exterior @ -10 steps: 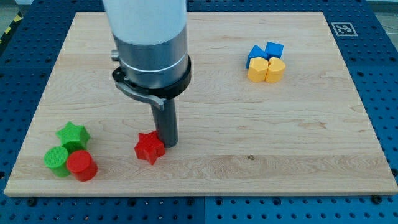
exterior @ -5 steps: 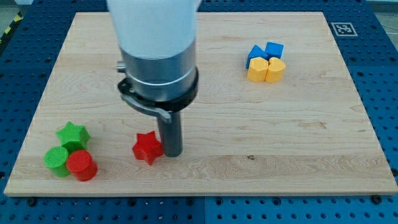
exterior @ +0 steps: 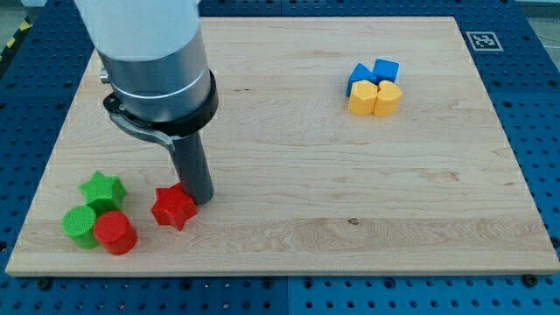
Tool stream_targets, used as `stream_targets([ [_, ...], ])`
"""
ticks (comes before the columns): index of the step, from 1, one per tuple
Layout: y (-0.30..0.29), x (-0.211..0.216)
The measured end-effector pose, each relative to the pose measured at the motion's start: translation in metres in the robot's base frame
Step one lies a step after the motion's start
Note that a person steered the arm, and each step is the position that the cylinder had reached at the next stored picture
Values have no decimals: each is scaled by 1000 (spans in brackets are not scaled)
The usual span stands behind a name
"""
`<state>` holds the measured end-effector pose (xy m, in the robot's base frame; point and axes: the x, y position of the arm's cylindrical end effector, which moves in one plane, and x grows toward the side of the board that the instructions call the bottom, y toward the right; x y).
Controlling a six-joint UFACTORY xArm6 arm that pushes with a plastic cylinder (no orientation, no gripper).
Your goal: Push the red star into the green star
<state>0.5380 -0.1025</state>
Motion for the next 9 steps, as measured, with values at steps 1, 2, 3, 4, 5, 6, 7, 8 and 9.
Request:
stream_targets([
  [1,31,-2],
  [2,61,-4],
  [3,49,18],
  [4,11,24],
  [5,-2,18],
  [6,-12,8],
  [7,-17,8],
  [8,-25,8],
  [9,-27,8],
])
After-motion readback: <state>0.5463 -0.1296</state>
